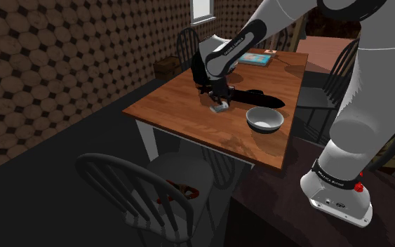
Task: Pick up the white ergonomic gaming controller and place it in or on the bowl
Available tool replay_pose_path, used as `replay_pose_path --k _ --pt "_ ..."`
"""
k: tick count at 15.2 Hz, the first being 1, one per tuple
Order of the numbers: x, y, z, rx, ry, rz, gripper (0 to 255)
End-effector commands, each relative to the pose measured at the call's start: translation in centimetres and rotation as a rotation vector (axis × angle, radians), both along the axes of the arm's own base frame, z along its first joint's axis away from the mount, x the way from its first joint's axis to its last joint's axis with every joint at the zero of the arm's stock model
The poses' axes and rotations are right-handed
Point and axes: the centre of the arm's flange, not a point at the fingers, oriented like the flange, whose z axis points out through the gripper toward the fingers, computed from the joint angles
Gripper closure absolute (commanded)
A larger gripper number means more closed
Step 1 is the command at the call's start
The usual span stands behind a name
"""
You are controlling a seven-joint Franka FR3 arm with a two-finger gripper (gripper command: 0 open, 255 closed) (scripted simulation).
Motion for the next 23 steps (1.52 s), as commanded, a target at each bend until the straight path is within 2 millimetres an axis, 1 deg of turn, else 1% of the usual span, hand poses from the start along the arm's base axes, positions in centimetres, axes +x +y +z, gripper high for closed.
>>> replay_pose_path --k 1,9,10,23 --pt "-0.1 0.0 1.1 0.0 0.0 0.0 255" --pt "-0.1 0.0 5.3 0.0 0.0 0.0 255" --pt "-0.1 0.0 5.3 0.0 0.0 0.0 255" --pt "-15.1 -8.4 6.3 0.0 0.0 0.0 255"
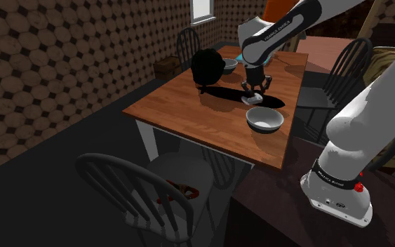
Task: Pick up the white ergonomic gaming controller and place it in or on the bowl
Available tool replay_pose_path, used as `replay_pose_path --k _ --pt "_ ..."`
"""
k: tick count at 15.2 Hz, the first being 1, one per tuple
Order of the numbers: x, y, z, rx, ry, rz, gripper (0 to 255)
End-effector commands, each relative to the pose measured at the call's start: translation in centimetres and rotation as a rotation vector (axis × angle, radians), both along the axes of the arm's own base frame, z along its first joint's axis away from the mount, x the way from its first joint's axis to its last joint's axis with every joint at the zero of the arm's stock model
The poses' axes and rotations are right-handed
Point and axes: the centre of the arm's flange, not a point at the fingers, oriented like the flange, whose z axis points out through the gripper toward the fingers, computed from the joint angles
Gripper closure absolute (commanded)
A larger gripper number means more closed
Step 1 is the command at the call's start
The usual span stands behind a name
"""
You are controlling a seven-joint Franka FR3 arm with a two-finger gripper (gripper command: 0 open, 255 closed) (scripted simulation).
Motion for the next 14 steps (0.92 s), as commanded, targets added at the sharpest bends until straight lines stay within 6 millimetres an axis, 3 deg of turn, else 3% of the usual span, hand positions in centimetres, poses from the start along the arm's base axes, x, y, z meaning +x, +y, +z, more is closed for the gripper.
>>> replay_pose_path --k 1,4,14 --pt "-2.3 -1.2 0.0 0.0 0.0 0.001 255" --pt "-6.4 -3.5 0.3 0.0 0.0 0.001 255" --pt "-6.4 -3.5 -5.0 0.0 0.0 0.001 255"
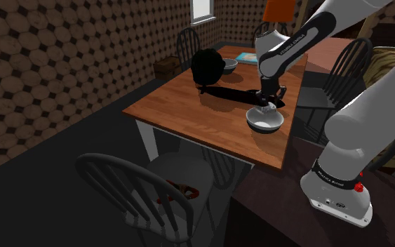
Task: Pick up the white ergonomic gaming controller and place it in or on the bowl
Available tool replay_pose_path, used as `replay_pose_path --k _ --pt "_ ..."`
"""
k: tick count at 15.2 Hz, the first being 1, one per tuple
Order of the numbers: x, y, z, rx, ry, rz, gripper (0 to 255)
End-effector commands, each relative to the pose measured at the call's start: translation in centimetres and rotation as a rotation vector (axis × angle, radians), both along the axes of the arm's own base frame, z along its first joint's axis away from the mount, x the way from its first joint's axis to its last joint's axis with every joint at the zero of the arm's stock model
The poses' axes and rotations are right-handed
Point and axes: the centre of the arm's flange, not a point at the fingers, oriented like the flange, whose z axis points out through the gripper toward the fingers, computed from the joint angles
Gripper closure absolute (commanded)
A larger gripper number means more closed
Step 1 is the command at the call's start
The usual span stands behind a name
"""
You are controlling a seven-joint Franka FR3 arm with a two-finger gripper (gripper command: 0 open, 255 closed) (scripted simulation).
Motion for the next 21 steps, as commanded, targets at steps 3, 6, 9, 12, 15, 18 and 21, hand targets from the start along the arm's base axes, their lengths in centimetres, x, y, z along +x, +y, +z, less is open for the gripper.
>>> replay_pose_path --k 3,6,9,12,15,18,21 --pt "0.0 -0.1 -2.1 0.0 -0.001 0.0 255" --pt "0.0 -0.1 -3.5 0.0 -0.001 0.0 255" --pt "0.0 -0.1 -3.5 0.0 -0.001 0.0 255" --pt "0.0 -0.1 -3.5 0.0 -0.001 0.0 255" --pt "0.0 -0.1 -3.5 0.0 -0.001 0.0 0" --pt "0.0 -0.1 -3.5 0.0 -0.001 0.0 0" --pt "0.6 0.5 -1.0 0.0 -0.001 0.0 0"
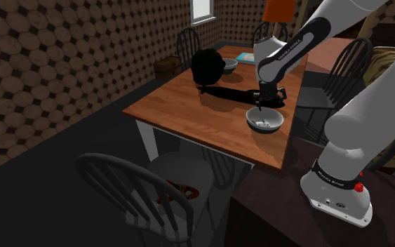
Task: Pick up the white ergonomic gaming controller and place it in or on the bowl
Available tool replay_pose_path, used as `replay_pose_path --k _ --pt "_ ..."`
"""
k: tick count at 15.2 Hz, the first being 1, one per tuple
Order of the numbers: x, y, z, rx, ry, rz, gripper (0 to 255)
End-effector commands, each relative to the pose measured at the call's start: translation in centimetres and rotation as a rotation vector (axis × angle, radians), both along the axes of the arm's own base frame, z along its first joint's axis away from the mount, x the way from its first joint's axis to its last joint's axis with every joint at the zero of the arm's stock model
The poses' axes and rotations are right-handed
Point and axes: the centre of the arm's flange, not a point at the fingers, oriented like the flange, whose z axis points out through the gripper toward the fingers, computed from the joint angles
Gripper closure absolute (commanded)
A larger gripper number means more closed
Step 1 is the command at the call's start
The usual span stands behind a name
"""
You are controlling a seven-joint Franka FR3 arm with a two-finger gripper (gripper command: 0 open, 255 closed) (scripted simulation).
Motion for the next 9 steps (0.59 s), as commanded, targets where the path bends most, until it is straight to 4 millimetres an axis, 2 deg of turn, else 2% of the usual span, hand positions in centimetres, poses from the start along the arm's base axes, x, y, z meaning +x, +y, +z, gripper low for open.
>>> replay_pose_path --k 1,2,9 --pt "0.57 0.44 2.32 0.001 0.001 0.0 0" --pt "0.78 0.65 3.31 0.001 0.001 0.0 0" --pt "0.78 0.65 3.31 0.001 0.001 0.0 0"
